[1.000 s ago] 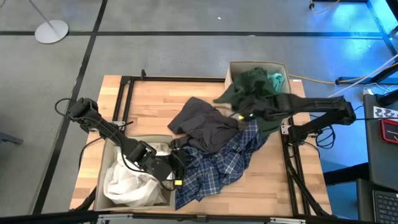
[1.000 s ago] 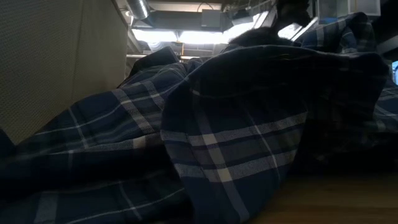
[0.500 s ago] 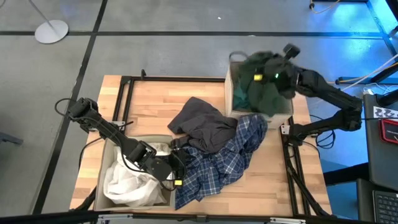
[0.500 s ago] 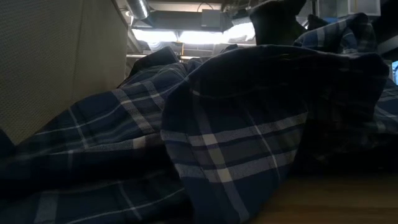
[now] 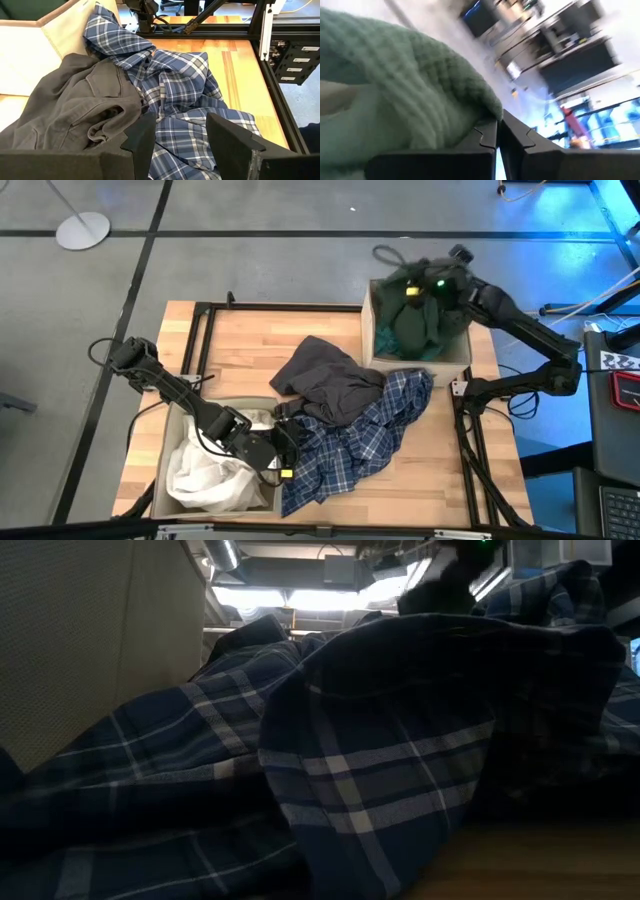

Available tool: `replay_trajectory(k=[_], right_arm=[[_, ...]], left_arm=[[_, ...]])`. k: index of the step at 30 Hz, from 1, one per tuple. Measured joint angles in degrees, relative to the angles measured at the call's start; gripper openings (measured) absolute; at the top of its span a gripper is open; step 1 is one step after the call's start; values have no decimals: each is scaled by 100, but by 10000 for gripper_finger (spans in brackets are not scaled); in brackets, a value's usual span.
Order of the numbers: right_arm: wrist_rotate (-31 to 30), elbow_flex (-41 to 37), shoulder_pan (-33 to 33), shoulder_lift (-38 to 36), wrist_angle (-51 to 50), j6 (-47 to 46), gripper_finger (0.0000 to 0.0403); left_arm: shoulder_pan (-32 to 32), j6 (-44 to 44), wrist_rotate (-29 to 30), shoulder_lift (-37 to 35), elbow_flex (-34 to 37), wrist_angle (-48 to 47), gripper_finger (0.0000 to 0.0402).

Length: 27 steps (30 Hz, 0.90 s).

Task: Sort clothes
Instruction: Put the green shirt into the top brown laundry bin

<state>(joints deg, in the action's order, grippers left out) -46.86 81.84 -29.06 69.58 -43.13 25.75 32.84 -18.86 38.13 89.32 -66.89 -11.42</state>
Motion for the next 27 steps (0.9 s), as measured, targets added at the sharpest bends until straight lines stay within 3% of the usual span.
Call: replay_trajectory(k=[10, 15, 22, 27], right_arm=[[111, -1847, -145, 2, -202, -1253, 12], [660, -2513, -503, 4, -41, -1636, 12], [1667, -2857, -777, 4, 21, -2037, 12], [1596, -2849, -776, 4, -1, -1992, 23]], left_arm=[[2, 63, 0, 0, 0, 4, 166], [0, -16, 0, 0, 0, 7, 166], [0, -49, 0, 0, 0, 13, 166], [1, -66, 0, 0, 0, 28, 166]])
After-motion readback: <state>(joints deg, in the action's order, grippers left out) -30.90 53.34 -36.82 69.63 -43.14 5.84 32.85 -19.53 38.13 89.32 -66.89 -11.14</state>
